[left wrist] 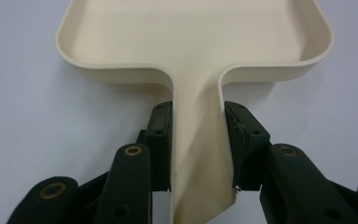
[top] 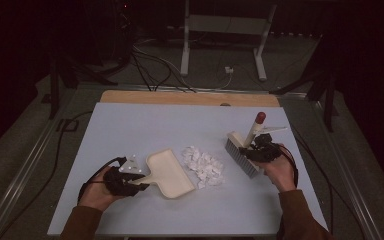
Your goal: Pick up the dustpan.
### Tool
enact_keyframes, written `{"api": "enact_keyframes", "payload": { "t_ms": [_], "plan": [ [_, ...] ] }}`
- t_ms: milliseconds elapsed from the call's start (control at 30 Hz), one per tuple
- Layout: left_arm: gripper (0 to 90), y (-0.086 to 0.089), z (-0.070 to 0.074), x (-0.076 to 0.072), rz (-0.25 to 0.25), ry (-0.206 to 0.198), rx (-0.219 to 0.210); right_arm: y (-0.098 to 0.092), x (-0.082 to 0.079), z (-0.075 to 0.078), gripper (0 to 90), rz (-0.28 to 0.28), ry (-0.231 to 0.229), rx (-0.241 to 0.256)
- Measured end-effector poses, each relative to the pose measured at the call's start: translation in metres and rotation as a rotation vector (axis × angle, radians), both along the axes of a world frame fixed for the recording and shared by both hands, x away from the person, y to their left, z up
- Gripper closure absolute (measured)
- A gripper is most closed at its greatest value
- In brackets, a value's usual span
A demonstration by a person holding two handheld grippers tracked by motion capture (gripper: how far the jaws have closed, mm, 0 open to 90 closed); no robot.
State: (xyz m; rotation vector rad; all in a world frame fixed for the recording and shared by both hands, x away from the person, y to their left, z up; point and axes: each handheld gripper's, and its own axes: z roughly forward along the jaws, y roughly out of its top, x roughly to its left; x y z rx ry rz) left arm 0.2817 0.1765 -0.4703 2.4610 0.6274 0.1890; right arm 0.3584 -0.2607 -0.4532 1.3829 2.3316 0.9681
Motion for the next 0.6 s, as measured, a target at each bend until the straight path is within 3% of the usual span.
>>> {"api": "enact_keyframes", "payload": {
  "t_ms": [600],
  "plan": [
    [66.2, -0.012, -0.005, 0.001, -0.029, 0.019, 0.016, 0.003, -0.001, 0.000, 66.3, -0.004, 0.001, 0.003]
  ]
}}
